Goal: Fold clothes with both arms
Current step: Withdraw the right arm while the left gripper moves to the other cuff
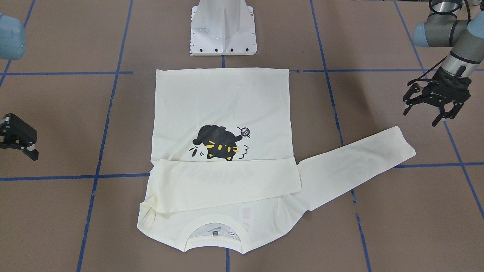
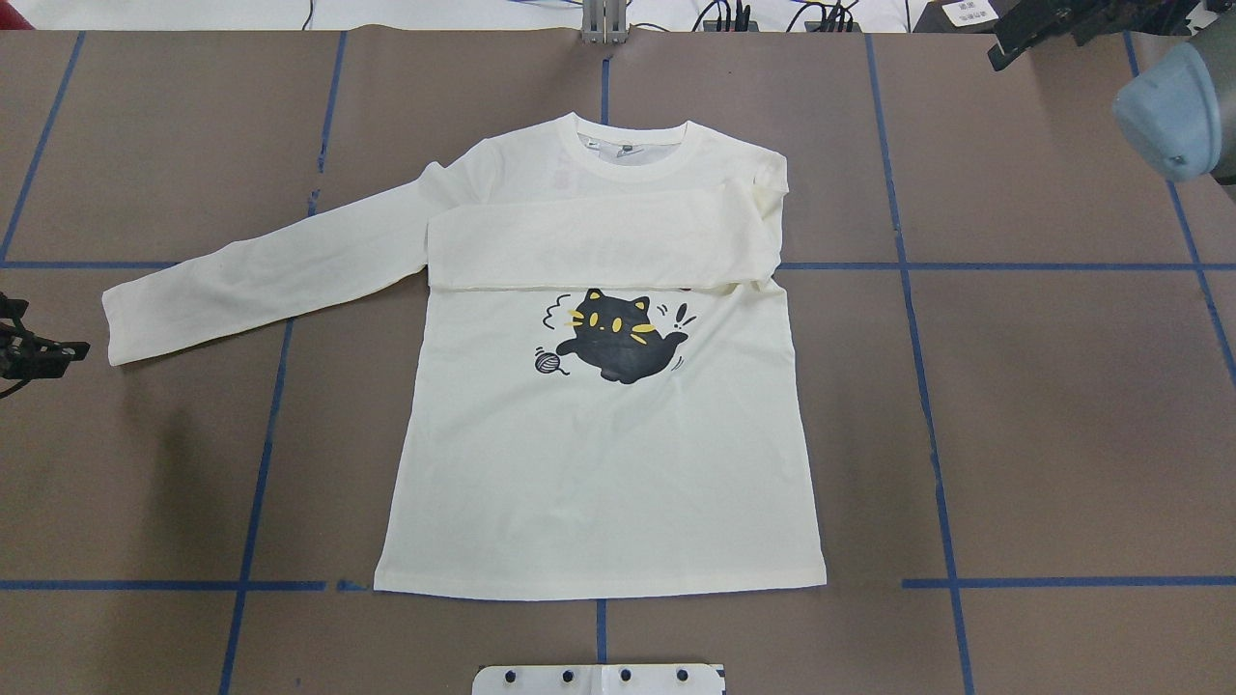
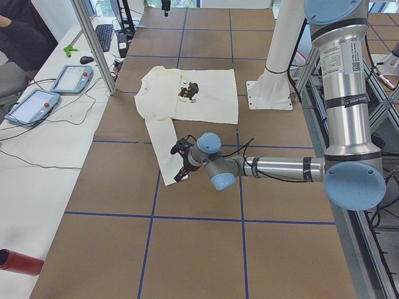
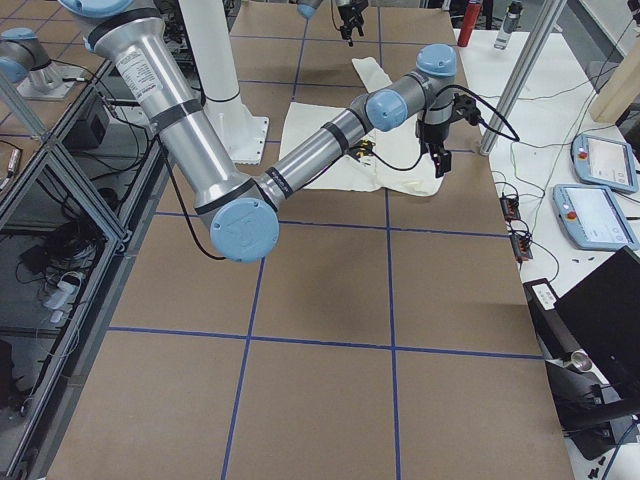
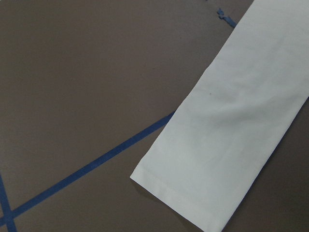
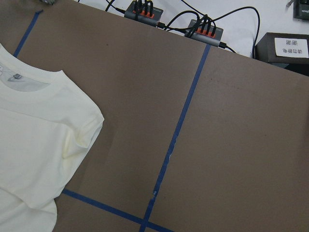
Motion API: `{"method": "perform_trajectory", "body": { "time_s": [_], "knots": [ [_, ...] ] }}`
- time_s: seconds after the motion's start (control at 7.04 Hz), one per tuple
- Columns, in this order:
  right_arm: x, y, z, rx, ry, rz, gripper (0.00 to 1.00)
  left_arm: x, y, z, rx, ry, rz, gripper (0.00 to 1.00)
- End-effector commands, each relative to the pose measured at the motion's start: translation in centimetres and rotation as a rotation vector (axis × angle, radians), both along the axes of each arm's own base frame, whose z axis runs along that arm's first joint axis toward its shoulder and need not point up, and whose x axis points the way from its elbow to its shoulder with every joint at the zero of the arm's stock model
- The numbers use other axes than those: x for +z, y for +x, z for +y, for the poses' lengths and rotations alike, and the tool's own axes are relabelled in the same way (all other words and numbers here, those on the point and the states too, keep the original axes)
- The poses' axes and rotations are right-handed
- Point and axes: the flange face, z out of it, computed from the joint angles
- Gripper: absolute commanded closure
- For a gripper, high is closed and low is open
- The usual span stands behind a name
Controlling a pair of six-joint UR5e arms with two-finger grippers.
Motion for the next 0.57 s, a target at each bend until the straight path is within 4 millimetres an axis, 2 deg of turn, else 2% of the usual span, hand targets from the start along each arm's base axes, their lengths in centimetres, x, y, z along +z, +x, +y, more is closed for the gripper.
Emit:
{"method": "perform_trajectory", "body": {
  "time_s": [0.0, 0.43],
  "knots": [
    [0.3, 0.2, 0.4, 0.002, 0.002, 0.001, 0.0, 0.7, 3.6, 0.1, 0.006, -0.019, -0.006, 0.11],
    [0.3, 0.3, 0.5, 0.006, -0.002, 0.002, 0.0, 2.0, 5.7, -2.2, 0.007, -0.029, -0.023, 0.13]
  ]
}}
